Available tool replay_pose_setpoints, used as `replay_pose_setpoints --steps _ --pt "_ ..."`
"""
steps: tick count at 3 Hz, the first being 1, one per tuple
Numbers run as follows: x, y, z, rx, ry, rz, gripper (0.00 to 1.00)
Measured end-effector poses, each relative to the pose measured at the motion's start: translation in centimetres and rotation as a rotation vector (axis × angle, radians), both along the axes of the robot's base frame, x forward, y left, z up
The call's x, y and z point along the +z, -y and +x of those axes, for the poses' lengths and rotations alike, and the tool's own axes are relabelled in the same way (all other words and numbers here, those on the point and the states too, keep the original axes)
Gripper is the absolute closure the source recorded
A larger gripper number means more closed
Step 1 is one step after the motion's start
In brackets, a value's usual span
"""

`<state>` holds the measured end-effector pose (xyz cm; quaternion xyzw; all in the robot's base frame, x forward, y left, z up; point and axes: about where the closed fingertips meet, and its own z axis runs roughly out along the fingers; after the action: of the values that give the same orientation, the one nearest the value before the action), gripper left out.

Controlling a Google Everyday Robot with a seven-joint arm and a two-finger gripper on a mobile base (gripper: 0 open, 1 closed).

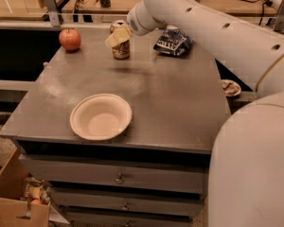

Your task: Move orange can near paper bowl

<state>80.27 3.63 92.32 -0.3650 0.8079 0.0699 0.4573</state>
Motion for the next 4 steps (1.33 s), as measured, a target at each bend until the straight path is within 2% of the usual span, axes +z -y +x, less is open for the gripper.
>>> replay_pose_setpoints --steps 1,2,4 --pt "-0.3 -1.3 1.1 0.011 -0.004 0.026 0.0" --pt "-0.8 -2.6 1.7 0.027 -0.015 0.039 0.18" --pt "-0.5 -3.0 1.2 0.039 -0.015 0.045 0.64"
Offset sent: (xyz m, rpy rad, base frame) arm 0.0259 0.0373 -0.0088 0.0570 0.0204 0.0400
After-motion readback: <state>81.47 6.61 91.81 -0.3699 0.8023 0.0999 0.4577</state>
